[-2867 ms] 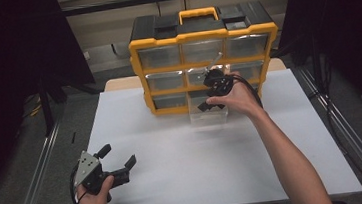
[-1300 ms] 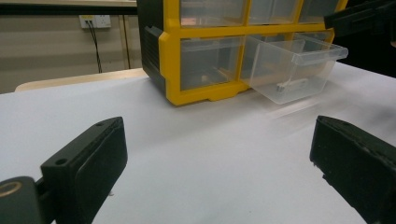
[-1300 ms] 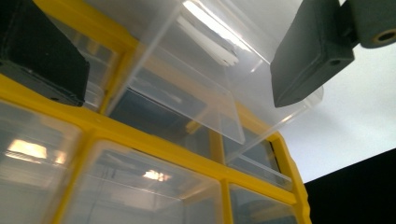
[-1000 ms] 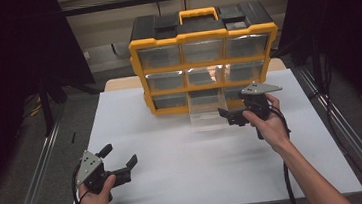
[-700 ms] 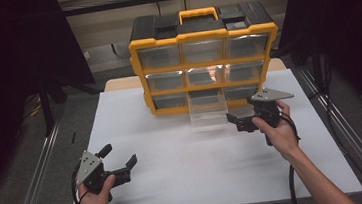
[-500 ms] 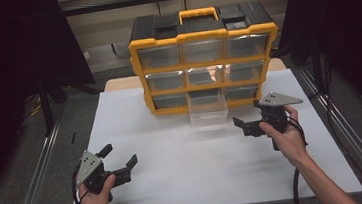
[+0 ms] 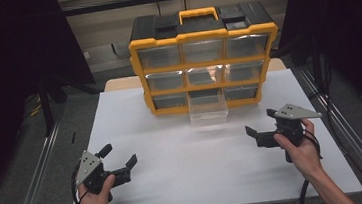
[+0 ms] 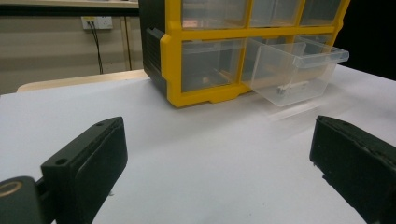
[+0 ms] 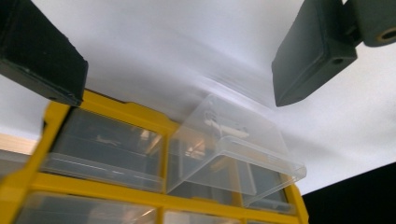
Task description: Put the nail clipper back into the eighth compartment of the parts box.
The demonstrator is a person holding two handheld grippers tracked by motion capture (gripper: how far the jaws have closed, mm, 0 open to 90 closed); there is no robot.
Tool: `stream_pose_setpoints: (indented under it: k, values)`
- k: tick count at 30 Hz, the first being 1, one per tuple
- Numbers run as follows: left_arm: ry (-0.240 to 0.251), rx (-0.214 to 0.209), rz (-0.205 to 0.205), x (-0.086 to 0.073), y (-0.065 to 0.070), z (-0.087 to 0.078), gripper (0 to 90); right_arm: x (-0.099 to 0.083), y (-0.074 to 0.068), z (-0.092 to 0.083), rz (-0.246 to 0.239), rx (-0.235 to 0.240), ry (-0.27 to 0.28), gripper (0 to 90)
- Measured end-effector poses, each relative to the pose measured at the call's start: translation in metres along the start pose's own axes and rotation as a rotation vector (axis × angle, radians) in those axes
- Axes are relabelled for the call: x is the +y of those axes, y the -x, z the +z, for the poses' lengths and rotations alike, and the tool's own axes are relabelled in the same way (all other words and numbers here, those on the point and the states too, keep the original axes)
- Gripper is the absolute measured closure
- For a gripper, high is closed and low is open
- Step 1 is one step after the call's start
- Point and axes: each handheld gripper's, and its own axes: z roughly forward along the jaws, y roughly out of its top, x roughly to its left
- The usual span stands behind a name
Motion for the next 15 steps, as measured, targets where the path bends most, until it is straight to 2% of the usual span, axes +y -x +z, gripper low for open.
stream_pose_setpoints:
  k: [7, 15]
  values:
    - [0.012, -0.001, -0.018, 0.000, 0.002, 0.001, 4.4, -0.013, 0.002, -0.019, 0.026, -0.023, 0.021, 3.1]
    - [0.007, -0.001, -0.009, 0.001, 0.000, 0.000, 4.4, -0.028, 0.005, -0.038, 0.040, -0.062, 0.024, 3.1]
